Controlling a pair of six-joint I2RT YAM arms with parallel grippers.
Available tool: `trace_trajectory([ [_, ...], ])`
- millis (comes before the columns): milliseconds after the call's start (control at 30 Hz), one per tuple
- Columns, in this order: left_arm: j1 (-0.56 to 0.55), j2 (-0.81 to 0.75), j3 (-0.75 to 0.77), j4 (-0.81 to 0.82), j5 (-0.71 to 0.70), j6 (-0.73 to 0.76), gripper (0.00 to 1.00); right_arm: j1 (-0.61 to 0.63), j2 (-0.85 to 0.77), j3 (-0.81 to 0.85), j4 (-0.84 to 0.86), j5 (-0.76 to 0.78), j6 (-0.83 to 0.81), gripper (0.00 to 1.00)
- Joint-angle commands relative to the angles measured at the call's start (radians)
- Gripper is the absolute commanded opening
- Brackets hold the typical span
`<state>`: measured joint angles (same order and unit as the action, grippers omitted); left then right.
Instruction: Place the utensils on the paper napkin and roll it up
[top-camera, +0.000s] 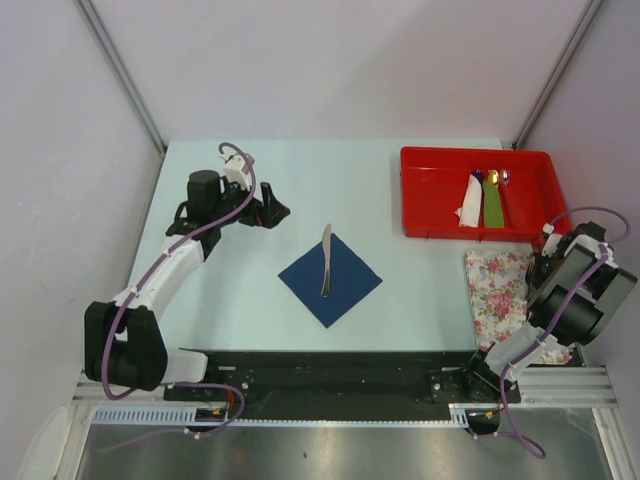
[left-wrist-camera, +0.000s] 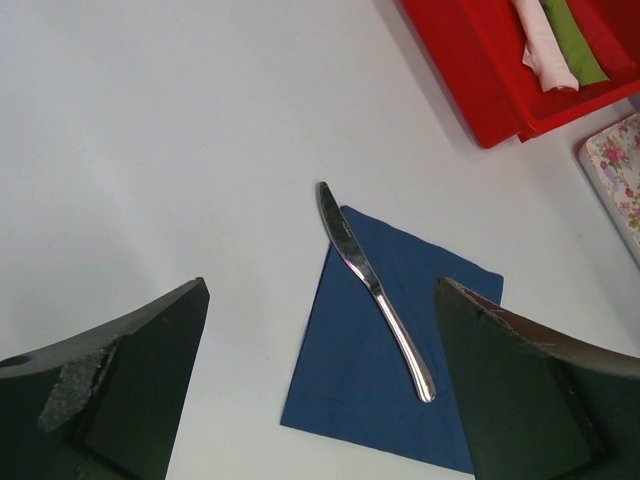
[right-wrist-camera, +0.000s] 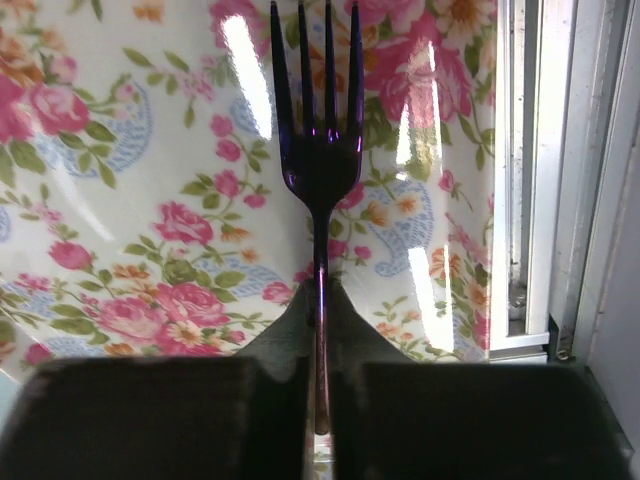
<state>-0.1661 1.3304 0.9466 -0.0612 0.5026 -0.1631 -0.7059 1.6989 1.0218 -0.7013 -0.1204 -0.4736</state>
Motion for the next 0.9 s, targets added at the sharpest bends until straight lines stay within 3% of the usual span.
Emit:
trace_trajectory([
  [0, -0.004, 0.001, 0.052, 0.043, 0.027, 0.045, 1.00, 0.029, 0.071, -0.037, 0.065, -0.090, 0.035, 0.00],
  [367, 0.002, -0.020, 0.032, 0.058, 0.024, 0.045, 1.00, 0.103, -0.257, 0.141, -0.177, -0.166, 0.180, 0.00],
  [500, 0.011, -0.028, 0.027, 0.057, 0.013, 0.030, 1.00, 0.257, -0.329, 0.225, -0.217, -0.186, 0.295, 0.00],
  [700, 0.034, -0.037, 0.046, 0.038, -0.003, -0.012, 1.00, 0.358, -0.251, 0.342, -0.184, -0.298, 0.420, 0.00],
  [867, 0.072, -0.049, 0.073, 0.005, -0.055, -0.018, 1.00, 0.569, -0.139, 0.398, -0.096, -0.324, 0.508, 0.00],
])
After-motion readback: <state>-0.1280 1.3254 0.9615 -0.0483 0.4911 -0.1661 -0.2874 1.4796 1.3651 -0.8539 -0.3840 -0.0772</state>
